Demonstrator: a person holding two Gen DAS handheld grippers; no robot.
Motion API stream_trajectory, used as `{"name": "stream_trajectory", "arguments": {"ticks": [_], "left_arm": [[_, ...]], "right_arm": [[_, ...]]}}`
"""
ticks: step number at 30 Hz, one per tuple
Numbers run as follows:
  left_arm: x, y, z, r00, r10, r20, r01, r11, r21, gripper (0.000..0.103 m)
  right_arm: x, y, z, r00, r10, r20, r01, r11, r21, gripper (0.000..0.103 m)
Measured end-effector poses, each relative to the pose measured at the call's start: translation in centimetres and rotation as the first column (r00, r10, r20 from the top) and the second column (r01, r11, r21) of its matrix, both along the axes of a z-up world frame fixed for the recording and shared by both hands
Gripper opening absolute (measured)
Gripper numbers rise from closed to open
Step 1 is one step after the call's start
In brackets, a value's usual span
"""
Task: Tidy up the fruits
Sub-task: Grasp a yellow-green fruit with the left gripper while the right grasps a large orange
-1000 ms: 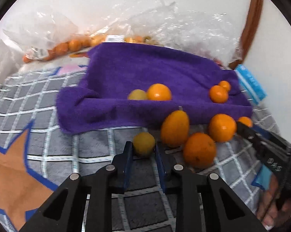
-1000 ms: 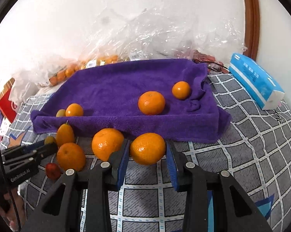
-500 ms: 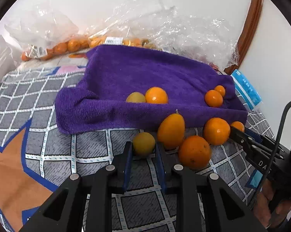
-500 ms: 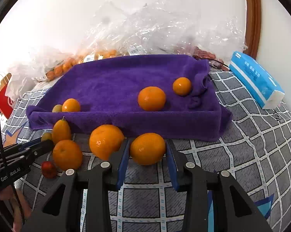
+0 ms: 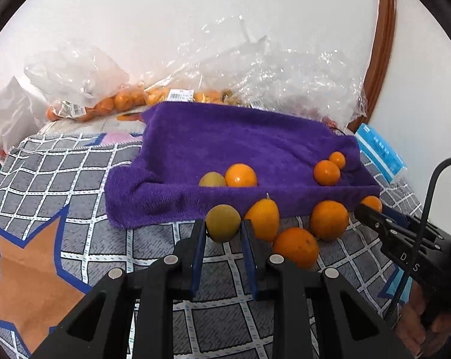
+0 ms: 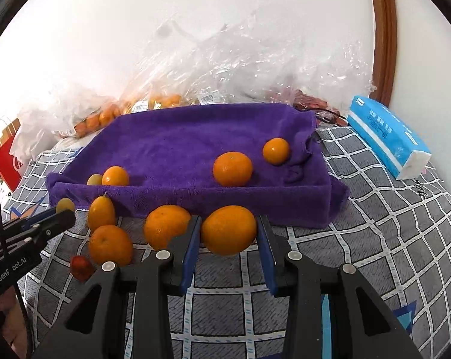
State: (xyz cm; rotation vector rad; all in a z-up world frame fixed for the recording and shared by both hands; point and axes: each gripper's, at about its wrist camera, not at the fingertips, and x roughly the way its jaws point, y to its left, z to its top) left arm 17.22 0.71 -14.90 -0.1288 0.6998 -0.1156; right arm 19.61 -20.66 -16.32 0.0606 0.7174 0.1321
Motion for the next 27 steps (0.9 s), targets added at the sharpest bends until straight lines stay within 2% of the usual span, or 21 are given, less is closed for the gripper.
{"name": "stream_trajectory", "arguments": {"ticks": [6,13,21,27], "left_arm": [[-0.4,0.2,0.4,0.999,0.013,0.031,-0.013,1.0,-0.005,0.023],[-0.3,0.2,0.2,1.0,0.01,0.023,-0.01,1.0,-0.014,0.023],[-1.0,0.6,0.9,0.996,0.03,0.089,-0.027,0.999,-0.028,0.023],[-0.9,0.9,1.0,0.994,0.051,0.092,-0.048,0.998,-0.036,0.023]], "right_arm": [[-0.1,-0.4,0.0,1.0,-0.004,0.006,0.004,1.0,0.017,0.037],[-0.3,-0.5,0.1,1.0,-0.015,0.019,0.014,1.0,0.022,0.037],[-0.9,-1.1,0.5,0.998,-0.001,0.058,-0.004,0.996,0.091,0.037],[-1.2,-1.4,0.6,0.997,-0.019,0.075,0.012,0.995,0.103,0.037]]}}
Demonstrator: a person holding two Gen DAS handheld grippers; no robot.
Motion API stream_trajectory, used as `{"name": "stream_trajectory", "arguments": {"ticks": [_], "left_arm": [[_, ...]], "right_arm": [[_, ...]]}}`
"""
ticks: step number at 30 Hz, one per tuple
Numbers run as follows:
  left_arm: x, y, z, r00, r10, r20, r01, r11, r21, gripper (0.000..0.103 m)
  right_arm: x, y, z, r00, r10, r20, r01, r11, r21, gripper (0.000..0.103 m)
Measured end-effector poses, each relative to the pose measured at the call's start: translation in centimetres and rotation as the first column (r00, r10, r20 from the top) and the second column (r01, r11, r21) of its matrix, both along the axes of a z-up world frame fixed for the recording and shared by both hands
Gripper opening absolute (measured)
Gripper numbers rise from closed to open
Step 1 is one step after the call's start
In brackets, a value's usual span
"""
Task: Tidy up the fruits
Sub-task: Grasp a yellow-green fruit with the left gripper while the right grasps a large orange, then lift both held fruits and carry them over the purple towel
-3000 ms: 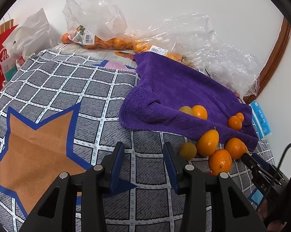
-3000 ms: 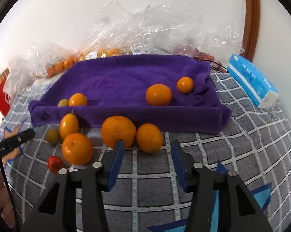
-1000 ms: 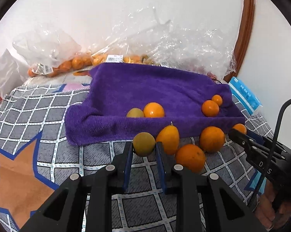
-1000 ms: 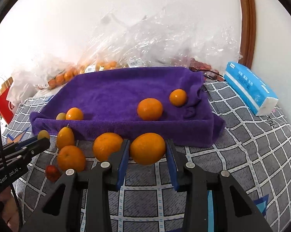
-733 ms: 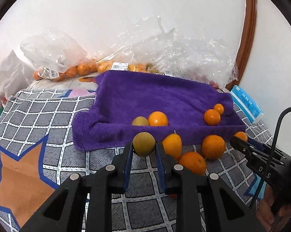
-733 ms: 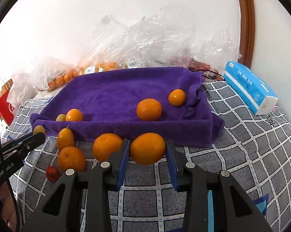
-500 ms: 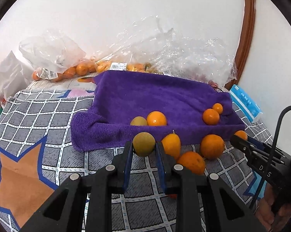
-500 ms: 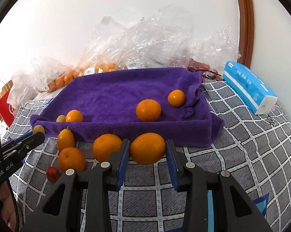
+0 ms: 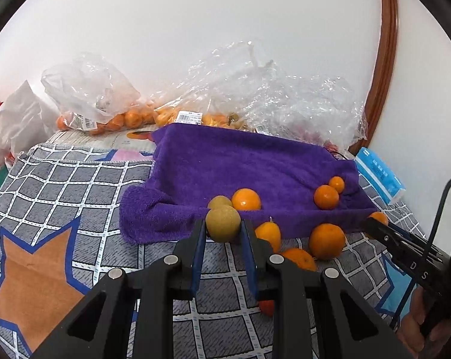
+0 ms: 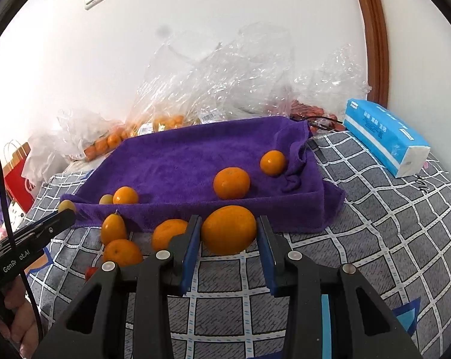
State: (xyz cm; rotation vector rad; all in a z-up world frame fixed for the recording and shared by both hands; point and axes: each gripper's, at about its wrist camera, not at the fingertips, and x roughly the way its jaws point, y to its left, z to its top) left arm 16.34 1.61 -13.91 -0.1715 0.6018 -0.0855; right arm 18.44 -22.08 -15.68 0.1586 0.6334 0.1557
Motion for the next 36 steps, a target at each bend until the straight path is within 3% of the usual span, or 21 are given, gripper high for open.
{"name": "stream_trajectory", "arguments": {"ticks": [8,17,25,30,36], "left_arm": [[0.0,0.9,0.2,0.999,0.042,0.0,-0.042,0.999,-0.012,0.023],[-0.2,1.0,1.7,0.997,0.082,-0.008,-0.082,0.995,0.049,0.023],[-0.4,0.5,5.1,0.999,0.03,-0.016,-0.03,0.999,0.017,0.023],[0.9,0.1,6.9,0.999,0.026,0.025,-0.027,0.999,0.046,0.023],[3.9,0.3,6.3,1.0,0.03,0.008,-0.03,0.999,0.023,0.023]], "right_arm": [[0.3,-0.2,0.1,1.0,0.002,-0.022,-0.002,1.0,0.009,0.037],[0.5,-0.6,2.7,1.0,0.022,-0.005,-0.022,1.0,0.003,0.037],[1.8,-0.5,4.6,0.999,0.022,0.032,-0.022,1.0,-0.018,0.037],[3.5,-0.1,4.9,1.0,0.022,0.011,-0.022,1.0,-0.006,0.037],[4.8,0.3,5.7,0.999,0.013,0.039,-0.012,1.0,-0.023,0.037]]}}
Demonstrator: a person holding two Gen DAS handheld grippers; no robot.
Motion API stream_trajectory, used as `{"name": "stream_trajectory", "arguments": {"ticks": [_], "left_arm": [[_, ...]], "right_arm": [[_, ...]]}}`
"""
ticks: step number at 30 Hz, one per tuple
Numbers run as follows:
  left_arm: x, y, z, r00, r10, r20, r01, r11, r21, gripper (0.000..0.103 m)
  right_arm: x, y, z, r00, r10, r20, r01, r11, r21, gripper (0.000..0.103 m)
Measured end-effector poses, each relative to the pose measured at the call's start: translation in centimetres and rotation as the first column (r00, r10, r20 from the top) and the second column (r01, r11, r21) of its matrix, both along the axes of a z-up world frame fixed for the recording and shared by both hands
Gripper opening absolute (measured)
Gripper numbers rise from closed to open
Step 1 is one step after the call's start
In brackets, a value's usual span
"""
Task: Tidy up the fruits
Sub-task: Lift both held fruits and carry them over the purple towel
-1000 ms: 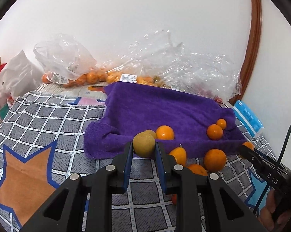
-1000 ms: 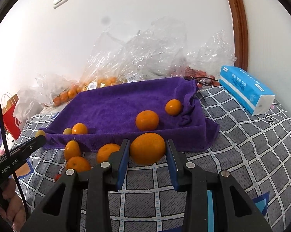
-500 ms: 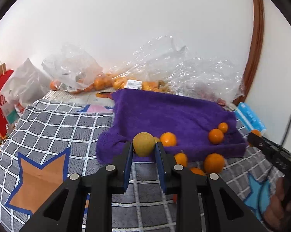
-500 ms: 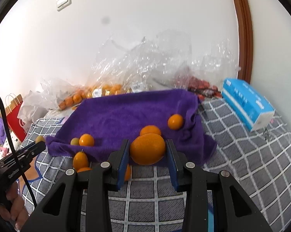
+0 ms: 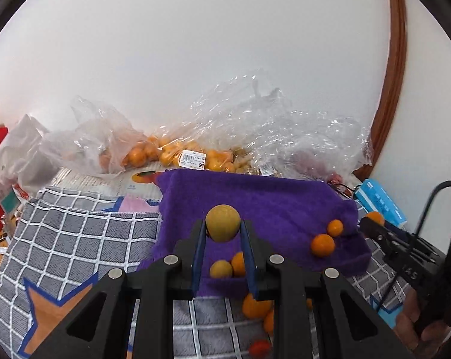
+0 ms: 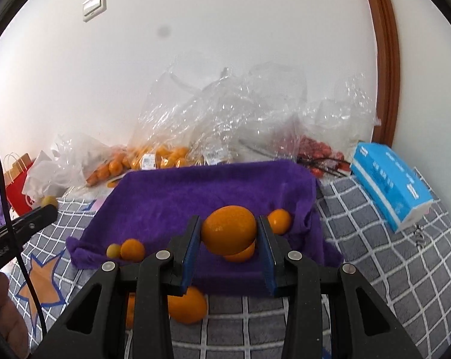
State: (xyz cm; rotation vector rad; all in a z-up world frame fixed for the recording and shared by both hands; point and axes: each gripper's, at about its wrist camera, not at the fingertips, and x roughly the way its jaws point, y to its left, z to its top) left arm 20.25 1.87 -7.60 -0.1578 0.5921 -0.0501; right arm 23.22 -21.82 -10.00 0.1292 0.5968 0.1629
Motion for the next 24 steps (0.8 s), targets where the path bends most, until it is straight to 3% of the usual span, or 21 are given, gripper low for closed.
{"name": "stream_trajectory", "arguments": {"ticks": [10,12,17,21,24], "left_arm": [[1.7,1.5,-4.0,0.999,0.039,-0.033,-0.042,0.997,-0.066,0.023],[1.9,1.5,-4.4,0.998,0.052,-0.035,-0.053,0.997,-0.048,0.023],[2.1,1.4,-4.9,0.999,0.025,-0.045,-0.029,0.996,-0.085,0.023],[2.1,0.6,-5.0,0.999,0.015,-0.034,-0.017,0.998,-0.056,0.023],[2.3,0.4,-5.2,0.999,0.01,-0.041,-0.012,0.998,-0.054,0.023]], "right_arm": [[2.2,-0.2,-2.8,1.0,-0.014,-0.024,0.014,1.0,0.022,0.037],[2.4,-0.6,-3.3,0.999,-0.02,-0.034,0.021,0.999,0.03,0.037],[2.7,-1.5,-4.0,0.998,-0.045,-0.049,0.047,0.998,0.043,0.037],[2.7,-2.0,-4.2,0.998,-0.029,-0.055,0.034,0.995,0.089,0.037],[3.0,-1.6,-4.6,0.997,-0.021,-0.07,0.026,0.997,0.073,0.037]]}}
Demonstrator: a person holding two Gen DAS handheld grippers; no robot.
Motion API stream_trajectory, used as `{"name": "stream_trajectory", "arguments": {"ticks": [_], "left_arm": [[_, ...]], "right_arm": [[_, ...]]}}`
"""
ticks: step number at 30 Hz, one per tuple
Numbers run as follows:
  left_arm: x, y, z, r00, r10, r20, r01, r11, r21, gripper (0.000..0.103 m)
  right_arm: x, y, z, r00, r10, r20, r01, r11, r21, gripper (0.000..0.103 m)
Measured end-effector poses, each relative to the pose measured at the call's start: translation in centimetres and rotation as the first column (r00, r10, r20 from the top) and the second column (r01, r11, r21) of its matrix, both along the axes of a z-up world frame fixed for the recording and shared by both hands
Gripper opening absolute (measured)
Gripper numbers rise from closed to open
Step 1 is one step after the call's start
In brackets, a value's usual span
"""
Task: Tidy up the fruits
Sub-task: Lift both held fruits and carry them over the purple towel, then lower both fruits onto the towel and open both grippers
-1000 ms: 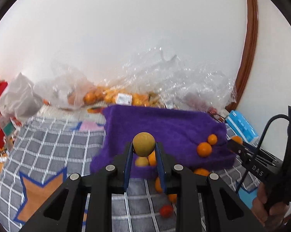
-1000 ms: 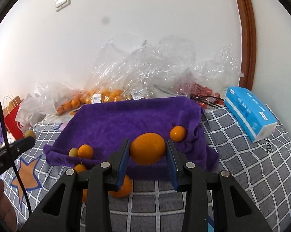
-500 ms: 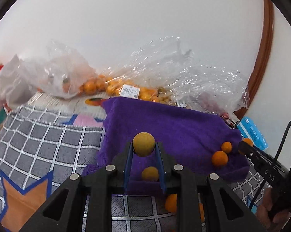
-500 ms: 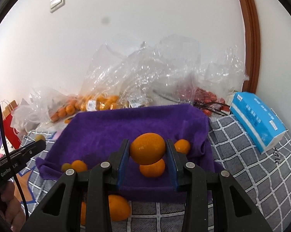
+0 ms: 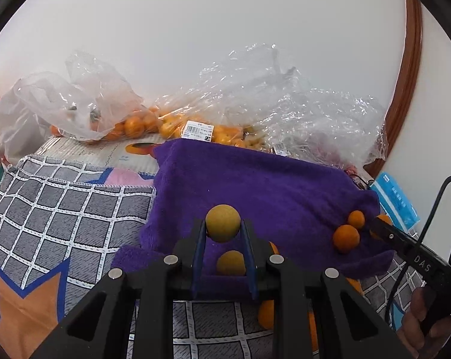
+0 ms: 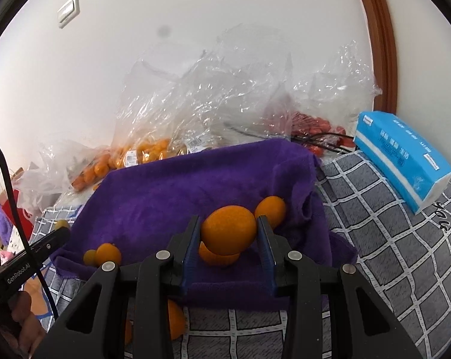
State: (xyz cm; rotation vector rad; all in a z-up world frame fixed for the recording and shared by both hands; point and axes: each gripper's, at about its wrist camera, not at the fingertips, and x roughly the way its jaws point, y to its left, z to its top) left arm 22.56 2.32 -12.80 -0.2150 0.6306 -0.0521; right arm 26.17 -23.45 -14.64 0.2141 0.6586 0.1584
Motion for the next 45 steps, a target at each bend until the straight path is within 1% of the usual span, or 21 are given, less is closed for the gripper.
{"name": "stream_trajectory", "arguments": {"ticks": [3,11,15,18,25,29,35,38,42,45], "left_arm": [[0.1,0.1,-0.1,1.0,0.0,-0.001,0.0,1.0,-0.006,0.023],[0.8,0.3,-0.6,1.0,0.0,-0.023,-0.001,1.0,-0.029,0.023],[1.0,0.4,-1.0,0.999,0.0,-0.04,-0.002,0.999,-0.038,0.023],[1.2,0.6,-1.3,0.999,0.004,-0.053,-0.006,0.999,-0.05,0.023],[2.0,1.0,-1.9,0.996,0.002,-0.094,-0.011,0.996,-0.09,0.023],[2.2,1.0,-2.2,0.993,-0.003,-0.116,-0.008,0.996,-0.093,0.023],[2.3,0.7,-2.2,0.994,-0.001,-0.113,-0.008,0.997,-0.076,0.023],[2.3,0.8,-2.3,0.994,-0.003,-0.112,-0.006,0.997,-0.08,0.023],[2.4,0.9,-2.3,0.994,-0.004,-0.111,-0.006,0.996,-0.092,0.023],[2.3,0.9,-2.2,0.994,-0.004,-0.11,-0.006,0.996,-0.094,0.023]], "right_arm": [[0.2,0.2,-0.4,1.0,0.005,-0.016,-0.005,1.0,-0.001,0.037],[0.2,0.7,-1.0,1.0,0.012,-0.017,-0.013,1.0,-0.019,0.037],[0.1,1.5,-1.1,1.0,0.023,-0.015,-0.024,0.998,-0.061,0.037],[0.0,1.8,-1.1,0.999,0.031,-0.013,-0.032,0.997,-0.076,0.037],[0.4,1.4,-1.4,0.999,0.024,-0.036,-0.026,0.998,-0.061,0.037],[0.4,1.5,-1.4,0.999,0.023,-0.036,-0.025,0.998,-0.064,0.037],[0.4,1.6,-1.4,0.999,0.024,-0.035,-0.026,0.997,-0.074,0.037],[0.4,1.6,-1.4,0.999,0.022,-0.035,-0.025,0.997,-0.076,0.038],[0.2,1.7,-1.3,0.999,0.025,-0.028,-0.027,0.996,-0.081,0.043],[0.1,1.7,-1.2,0.999,0.027,-0.019,-0.029,0.996,-0.086,0.044]]}}
